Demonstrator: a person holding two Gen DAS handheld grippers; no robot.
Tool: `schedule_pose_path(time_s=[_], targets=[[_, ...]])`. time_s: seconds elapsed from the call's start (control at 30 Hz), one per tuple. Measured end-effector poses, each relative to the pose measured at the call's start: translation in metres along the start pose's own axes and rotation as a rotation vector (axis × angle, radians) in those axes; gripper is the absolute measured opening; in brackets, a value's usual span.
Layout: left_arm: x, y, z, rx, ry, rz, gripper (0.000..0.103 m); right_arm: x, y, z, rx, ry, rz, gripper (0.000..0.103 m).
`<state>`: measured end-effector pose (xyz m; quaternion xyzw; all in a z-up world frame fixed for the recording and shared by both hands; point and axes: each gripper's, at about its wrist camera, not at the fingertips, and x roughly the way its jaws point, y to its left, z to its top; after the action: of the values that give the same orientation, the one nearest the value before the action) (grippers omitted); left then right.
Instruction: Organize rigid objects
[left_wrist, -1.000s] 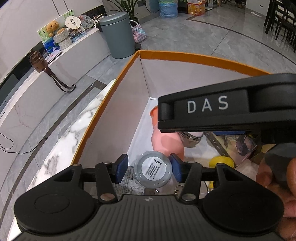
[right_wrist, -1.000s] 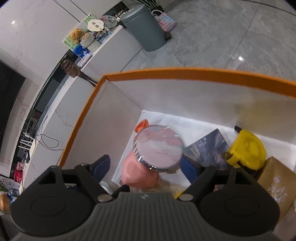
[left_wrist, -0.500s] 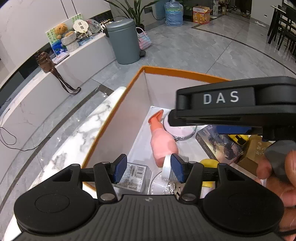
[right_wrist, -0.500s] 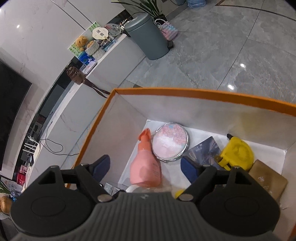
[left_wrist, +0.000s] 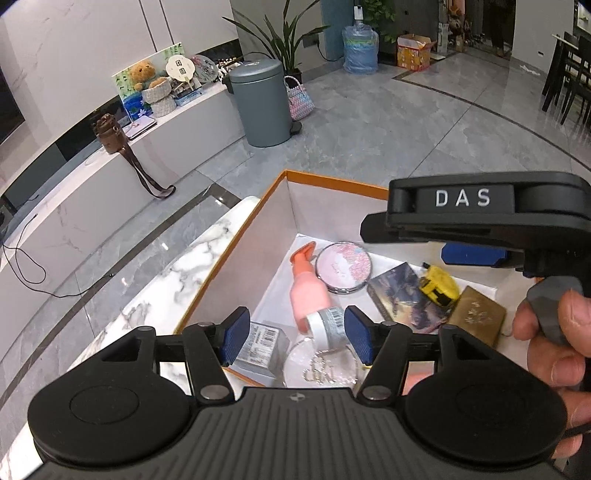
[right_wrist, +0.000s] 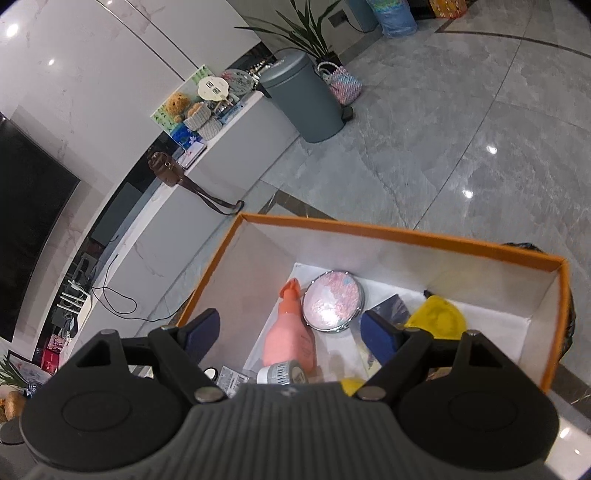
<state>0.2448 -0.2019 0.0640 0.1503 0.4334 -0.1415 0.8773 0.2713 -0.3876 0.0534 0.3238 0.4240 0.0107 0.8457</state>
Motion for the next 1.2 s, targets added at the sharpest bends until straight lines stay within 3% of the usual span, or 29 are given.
schedule_pose_path(time_s=[0.2,0.4,0.53,0.6,0.7,0.9,1.2], targets=[[-0.014,-0.011,-0.001,0.001,-0.006,0.017,0.071,-0.021,-0.007,0.003,-0.013,-0.022,0.011,0.082],[-0.035,-0.014,-0.008,-0.095,-0.022,0.015,0.076,-0.04,-0.01,0.003,-0.04,-0.048,0.026,0.083],[-0.05,-0.019,-0.014,-0.118,-0.036,0.058,0.076,-0.053,-0.012,0.004,-0.055,-0.063,0.037,0.084],[-0.061,-0.021,-0.02,-0.143,-0.069,0.066,0.087,-0.06,-0.013,0.004,-0.065,-0.07,0.05,0.084],[-0.075,-0.022,-0.031,-0.212,-0.118,0.051,0.091,-0.074,-0.013,0.0,-0.115,-0.095,0.055,0.085],[-0.083,-0.027,-0.063,-0.303,-0.128,0.013,0.091,-0.094,-0.01,-0.012,-0.196,-0.133,0.035,0.085],[-0.079,-0.012,-0.107,-0.405,-0.154,0.051,0.092,-0.116,-0.006,-0.04,-0.401,-0.182,-0.026,0.089]])
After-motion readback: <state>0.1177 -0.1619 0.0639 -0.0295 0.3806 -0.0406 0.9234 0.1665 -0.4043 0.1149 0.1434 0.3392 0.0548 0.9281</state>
